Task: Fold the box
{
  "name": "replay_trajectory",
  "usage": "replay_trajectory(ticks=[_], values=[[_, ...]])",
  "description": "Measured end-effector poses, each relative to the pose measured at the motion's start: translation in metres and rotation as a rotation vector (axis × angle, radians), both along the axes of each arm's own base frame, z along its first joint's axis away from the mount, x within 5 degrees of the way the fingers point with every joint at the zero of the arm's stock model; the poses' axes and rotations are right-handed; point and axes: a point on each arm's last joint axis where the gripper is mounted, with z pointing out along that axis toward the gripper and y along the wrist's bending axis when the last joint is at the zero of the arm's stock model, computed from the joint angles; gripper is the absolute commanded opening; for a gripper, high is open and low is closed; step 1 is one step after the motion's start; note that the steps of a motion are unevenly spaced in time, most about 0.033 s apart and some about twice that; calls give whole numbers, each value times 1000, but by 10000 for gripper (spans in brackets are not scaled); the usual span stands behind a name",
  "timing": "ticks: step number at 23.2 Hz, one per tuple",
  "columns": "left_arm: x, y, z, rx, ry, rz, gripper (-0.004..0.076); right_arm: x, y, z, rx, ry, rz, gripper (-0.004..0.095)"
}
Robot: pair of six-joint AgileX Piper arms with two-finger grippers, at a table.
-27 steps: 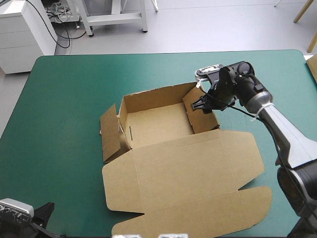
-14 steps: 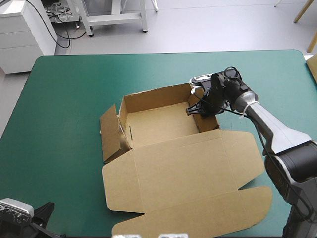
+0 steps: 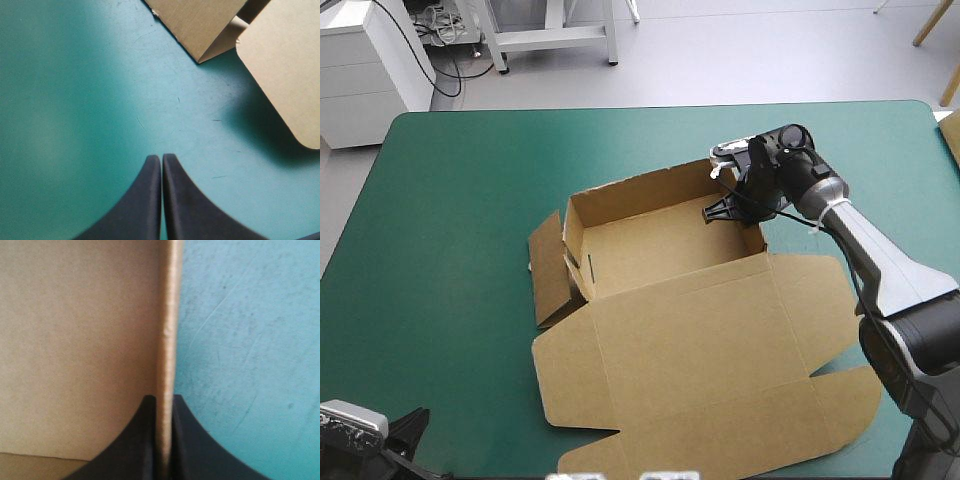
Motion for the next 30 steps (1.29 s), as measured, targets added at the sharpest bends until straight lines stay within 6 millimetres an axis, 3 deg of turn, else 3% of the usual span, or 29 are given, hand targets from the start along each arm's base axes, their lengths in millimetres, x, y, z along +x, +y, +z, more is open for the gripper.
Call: replay_trajectory(ticks=[2,7,9,11,13,22,26,30], values=[[0,0,0,-4,1,3,-8,-5,-3,16,0,-37,0,-22],[0,0,0,-12,3,8,29,-58,-25,101,52,-240,-4,-21],[0,0,0,-15,4,6,128,-76,-34,124,58,-307,-8,-21],[-1,-2,0,-29,9,-7,340,-91,-40,139,65,-350,-12,-21],[-1,-4,0,-39,11,-24,433,-99,-43,146,70,-370,-12,-21],[-3,-20,8,-228,-13,-134,421,-101,-44,148,71,-374,-11,-22],[7,-17,15,-215,-96,-73,421,-102,-44,148,71,-375,-10,-22],[26,-13,16,-165,-44,26,421,-103,-45,150,69,-381,-3,-22]])
